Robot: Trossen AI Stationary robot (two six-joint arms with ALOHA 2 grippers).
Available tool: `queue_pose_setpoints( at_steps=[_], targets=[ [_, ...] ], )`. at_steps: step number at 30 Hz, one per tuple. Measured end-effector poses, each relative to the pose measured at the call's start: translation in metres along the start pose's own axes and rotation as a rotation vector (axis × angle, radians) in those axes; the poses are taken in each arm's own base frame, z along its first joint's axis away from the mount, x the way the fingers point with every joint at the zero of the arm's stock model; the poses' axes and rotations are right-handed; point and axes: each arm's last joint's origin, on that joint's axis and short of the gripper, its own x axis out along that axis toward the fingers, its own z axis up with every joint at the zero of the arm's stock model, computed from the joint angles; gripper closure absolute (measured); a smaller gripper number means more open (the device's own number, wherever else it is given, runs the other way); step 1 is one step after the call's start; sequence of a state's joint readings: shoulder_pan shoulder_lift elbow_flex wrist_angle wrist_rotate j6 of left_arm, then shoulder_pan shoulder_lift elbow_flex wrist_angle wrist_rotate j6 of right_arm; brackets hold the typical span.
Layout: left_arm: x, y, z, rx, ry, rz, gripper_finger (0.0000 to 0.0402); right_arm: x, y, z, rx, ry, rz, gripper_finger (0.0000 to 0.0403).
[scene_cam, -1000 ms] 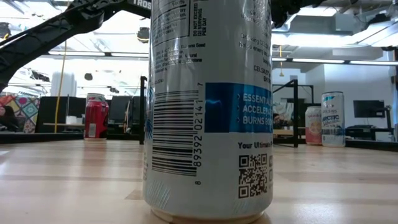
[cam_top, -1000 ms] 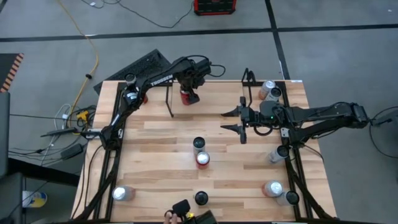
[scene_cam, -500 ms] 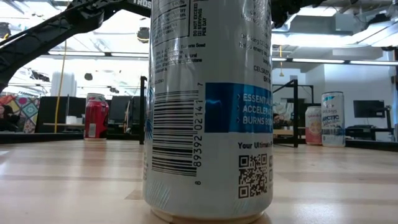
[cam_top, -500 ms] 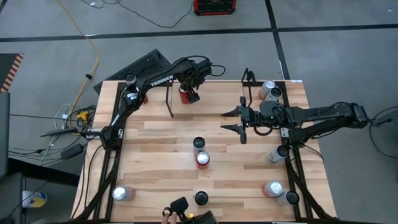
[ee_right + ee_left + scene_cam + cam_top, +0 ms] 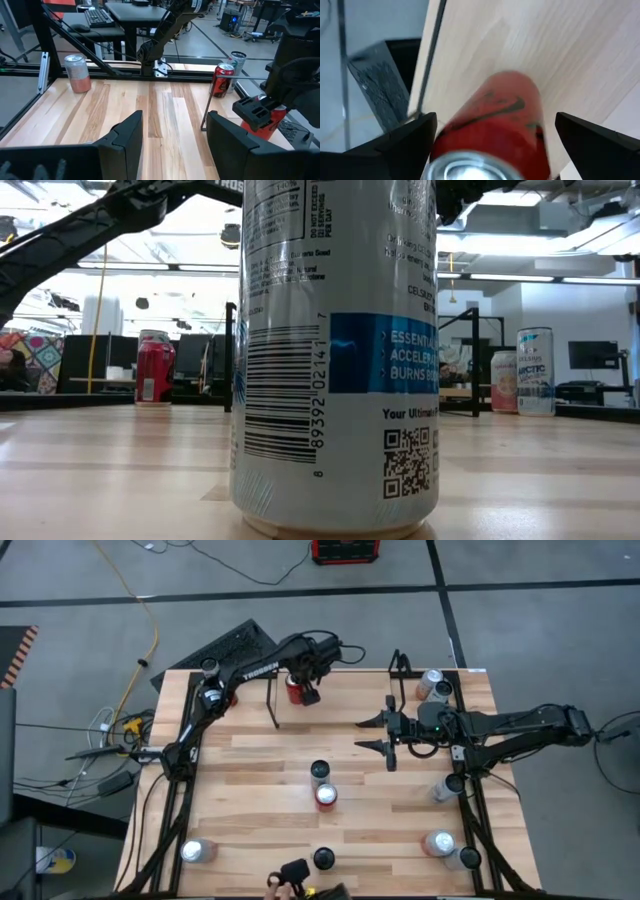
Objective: Place canned beverage on shelf
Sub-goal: Put the bottom left red black soda can on the shelf
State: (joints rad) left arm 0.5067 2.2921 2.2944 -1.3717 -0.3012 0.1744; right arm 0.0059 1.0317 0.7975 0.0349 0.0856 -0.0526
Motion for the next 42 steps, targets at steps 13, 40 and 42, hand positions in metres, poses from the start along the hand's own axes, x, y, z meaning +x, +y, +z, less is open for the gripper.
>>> queue_pose_setpoints(
  at_steps=[13, 40, 42],
  targets=[
    [-0.017, -0.036, 0.014, 0.175, -0.093, 0.166, 0.0009, 0.0, 0.0, -0.001, 0.0, 0.009, 0.0, 0.0197],
    [-0.161, 0.026, -0.088, -0.075, -0.231, -0.216, 0.0009, 0.003, 0.0, -0.004, 0.103, 0.036, -0.003, 0.0199],
    [-0.17, 0.026, -0.094, -0.099, -0.238, -0.093, 0.0009, 0.005, -0.002, -0.006, 0.114, 0.047, -0.008, 0.0204]
  ],
)
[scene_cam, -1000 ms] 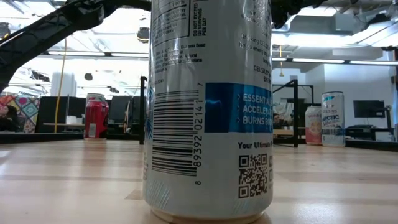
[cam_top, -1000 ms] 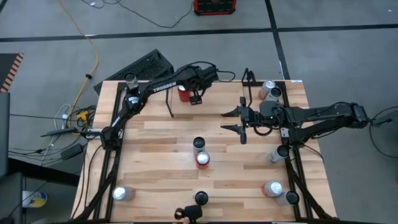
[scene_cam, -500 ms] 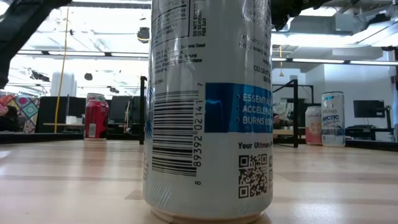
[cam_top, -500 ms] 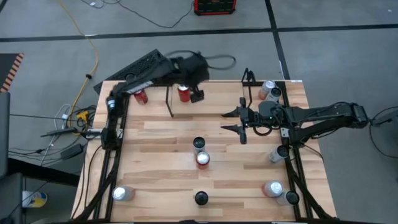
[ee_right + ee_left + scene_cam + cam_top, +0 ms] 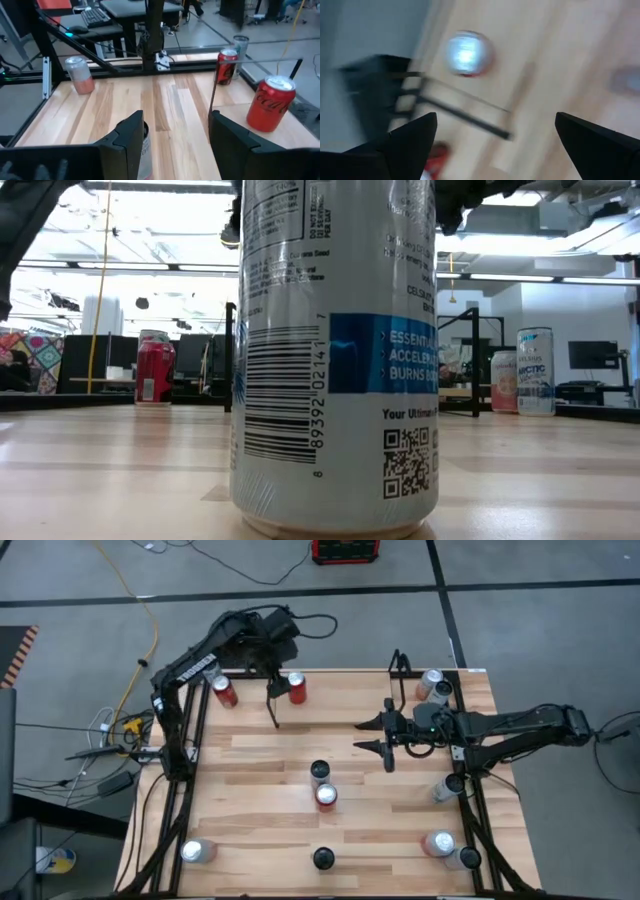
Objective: Place canned beverage on shelf
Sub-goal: Put the bottom left red black soda can on the shelf
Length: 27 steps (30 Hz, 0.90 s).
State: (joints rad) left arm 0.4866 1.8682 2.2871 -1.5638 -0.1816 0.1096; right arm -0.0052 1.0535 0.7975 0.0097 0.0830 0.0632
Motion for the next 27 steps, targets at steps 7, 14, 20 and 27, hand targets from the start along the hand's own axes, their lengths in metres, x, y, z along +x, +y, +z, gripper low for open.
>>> queue_pose_setpoints(
  at_steps=[7, 14, 20, 27],
  targets=[
    [-0.069, -0.002, -0.032, -0.088, -0.172, 0.098, 0.0009, 0.017, -0.017, 0.004, 0.084, 0.029, -0.07, 0.0246],
    [-0.135, -0.019, -0.072, -0.134, -0.392, 0.039, 0.0009, 0.057, -0.033, 0.017, 0.041, 0.068, -0.081, 0.031],
    [-0.159, -0.046, -0.099, -0.142, -0.451, 0.056, 0.0009, 0.099, -0.06, 0.029, -0.01, 0.167, -0.142, 0.0383],
    [-0.137, -0.074, -0.136, -0.096, -0.432, 0.208, 0.0009, 0.146, -0.102, 0.026, 0.055, 0.328, -0.169, 0.0402]
  ],
)
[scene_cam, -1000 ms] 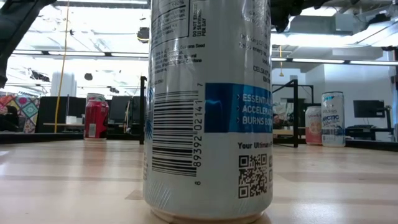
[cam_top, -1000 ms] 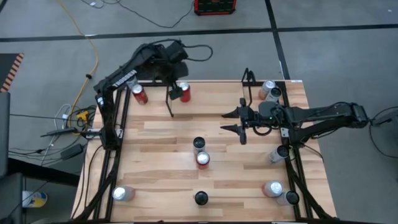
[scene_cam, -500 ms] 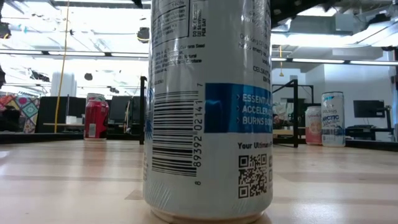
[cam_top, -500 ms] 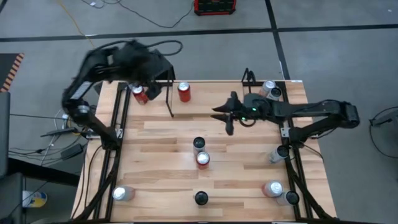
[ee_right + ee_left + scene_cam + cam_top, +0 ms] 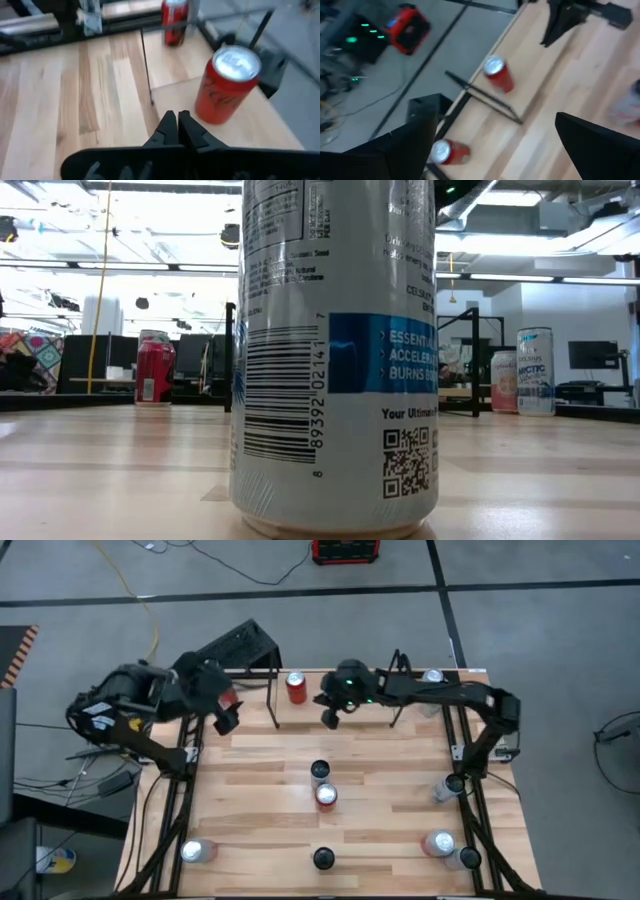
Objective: Place canned beverage on shelf
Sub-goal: Put the bottom left red black soda can on the shelf
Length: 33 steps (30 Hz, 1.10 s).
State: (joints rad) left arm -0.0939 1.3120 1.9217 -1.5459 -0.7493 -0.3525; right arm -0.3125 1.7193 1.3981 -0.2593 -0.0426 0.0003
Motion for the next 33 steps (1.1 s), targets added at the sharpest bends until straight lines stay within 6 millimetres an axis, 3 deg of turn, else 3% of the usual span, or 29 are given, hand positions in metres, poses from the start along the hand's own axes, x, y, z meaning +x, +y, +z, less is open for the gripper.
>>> queue_pose_setpoints(
  at_steps=[6, 13, 22, 33],
  targets=[
    [0.011, 0.0, -0.044, -0.044, -0.055, -0.017, 0.0009, 0.042, -0.01, -0.004, 0.016, 0.084, 0.023, 0.0403],
    [0.026, 0.005, -0.082, -0.126, -0.162, -0.06, 0.0009, 0.072, -0.016, -0.002, 0.028, 0.121, 0.036, 0.0403],
    [0.052, -0.004, -0.11, -0.124, -0.145, -0.124, 0.0009, 0.073, -0.034, 0.006, 0.057, 0.149, 0.008, 0.0403],
    [0.057, -0.008, -0.11, -0.136, -0.16, -0.131, 0.0009, 0.075, -0.059, -0.003, 0.095, 0.195, -0.043, 0.0403]
  ],
)
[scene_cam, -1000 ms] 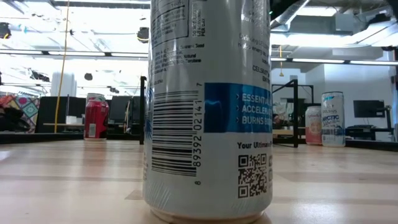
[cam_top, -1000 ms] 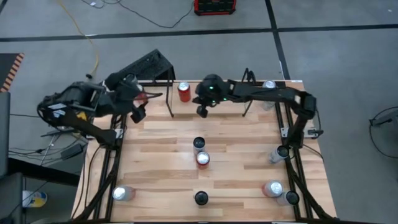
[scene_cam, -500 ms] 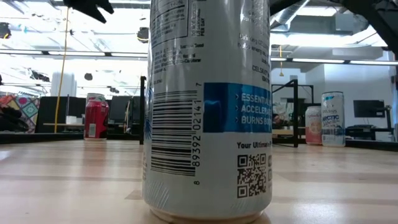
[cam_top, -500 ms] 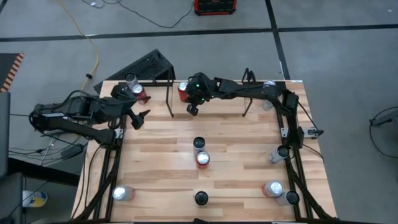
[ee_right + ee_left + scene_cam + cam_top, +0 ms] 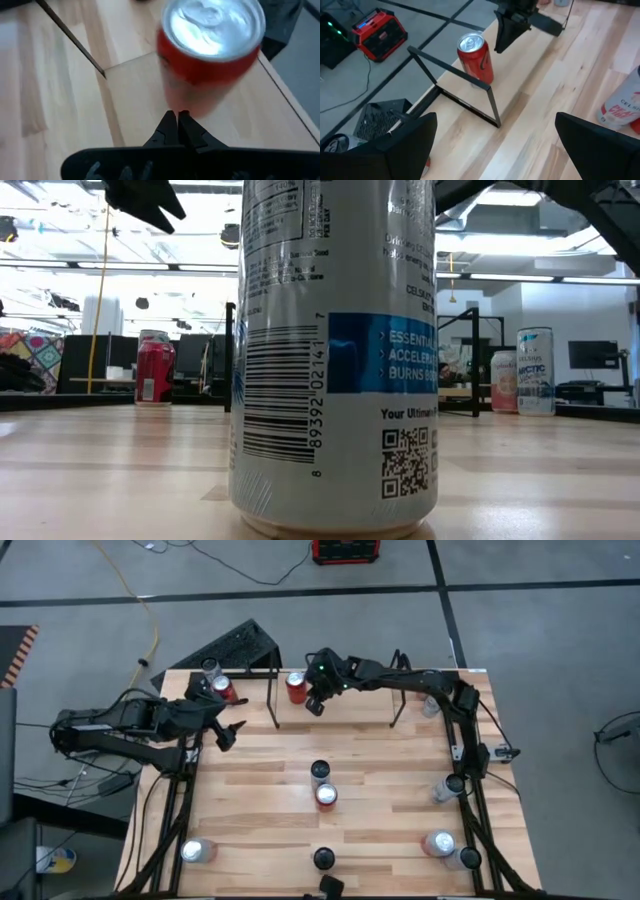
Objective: Place canned beverage on shelf
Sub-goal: Put the bottom left red black soda can on the shelf
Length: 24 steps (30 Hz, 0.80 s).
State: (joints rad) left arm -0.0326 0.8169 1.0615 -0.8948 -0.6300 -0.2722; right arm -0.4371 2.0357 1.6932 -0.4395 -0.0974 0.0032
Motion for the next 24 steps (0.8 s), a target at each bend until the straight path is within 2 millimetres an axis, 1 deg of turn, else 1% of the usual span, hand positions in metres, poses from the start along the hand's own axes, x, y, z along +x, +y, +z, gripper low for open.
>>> queue_pose_setpoints(
  at_steps=[7, 13, 17, 24],
  targets=[
    [0.0, 0.0, 0.0, 0.0, -0.001, 0.001, 0.0009, -0.002, -0.016, 0.003, 0.019, -0.034, -0.048, 0.0403],
    [0.0, -0.001, 0.003, -0.021, -0.028, -0.007, 0.0009, -0.003, -0.02, 0.007, 0.027, -0.068, -0.054, 0.0403],
    [0.0, -0.001, 0.003, -0.022, -0.027, -0.007, 0.0009, -0.003, -0.015, 0.006, 0.021, -0.058, -0.045, 0.0403],
    [0.0, -0.001, 0.003, -0.024, -0.027, -0.007, 0.0009, -0.001, 0.001, 0.009, -0.003, -0.087, -0.017, 0.0403]
  ],
)
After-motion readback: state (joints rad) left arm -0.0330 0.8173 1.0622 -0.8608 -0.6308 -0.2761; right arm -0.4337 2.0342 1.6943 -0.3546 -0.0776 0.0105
